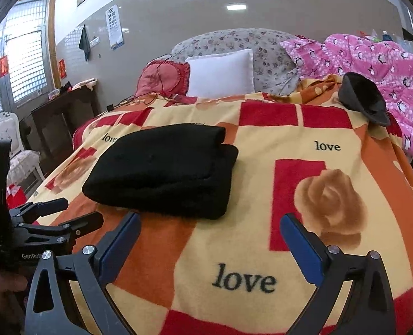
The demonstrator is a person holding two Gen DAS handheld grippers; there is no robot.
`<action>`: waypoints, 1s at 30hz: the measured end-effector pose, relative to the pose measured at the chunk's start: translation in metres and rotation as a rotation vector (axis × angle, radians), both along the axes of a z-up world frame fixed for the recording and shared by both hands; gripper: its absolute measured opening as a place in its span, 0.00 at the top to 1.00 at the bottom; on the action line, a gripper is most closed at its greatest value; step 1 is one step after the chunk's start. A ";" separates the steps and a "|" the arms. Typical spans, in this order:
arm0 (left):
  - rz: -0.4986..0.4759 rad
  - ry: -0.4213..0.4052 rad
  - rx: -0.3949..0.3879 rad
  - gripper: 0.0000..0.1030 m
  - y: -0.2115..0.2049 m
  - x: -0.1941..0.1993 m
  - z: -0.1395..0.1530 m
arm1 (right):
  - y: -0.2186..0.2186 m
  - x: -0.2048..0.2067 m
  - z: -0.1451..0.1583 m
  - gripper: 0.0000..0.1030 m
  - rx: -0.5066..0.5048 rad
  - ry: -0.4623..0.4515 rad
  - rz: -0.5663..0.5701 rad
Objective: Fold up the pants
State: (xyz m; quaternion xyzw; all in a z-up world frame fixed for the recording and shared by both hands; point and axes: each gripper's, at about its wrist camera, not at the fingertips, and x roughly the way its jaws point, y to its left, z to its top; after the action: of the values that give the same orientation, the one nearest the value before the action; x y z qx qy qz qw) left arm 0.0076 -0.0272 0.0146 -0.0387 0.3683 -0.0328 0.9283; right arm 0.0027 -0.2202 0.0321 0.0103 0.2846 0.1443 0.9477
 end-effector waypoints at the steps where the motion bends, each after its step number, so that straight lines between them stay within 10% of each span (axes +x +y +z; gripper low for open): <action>1: 0.001 0.000 0.000 0.00 0.000 0.000 0.000 | 0.001 0.000 0.000 0.03 -0.003 -0.003 0.002; 30: -0.037 0.001 0.022 0.00 -0.013 -0.005 0.006 | -0.007 -0.003 0.003 0.04 0.034 -0.019 -0.001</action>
State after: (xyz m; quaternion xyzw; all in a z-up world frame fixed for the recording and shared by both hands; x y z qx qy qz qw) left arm 0.0022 -0.0399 0.0209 -0.0219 0.3697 -0.0460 0.9278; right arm -0.0002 -0.2276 0.0346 0.0250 0.2733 0.1487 0.9500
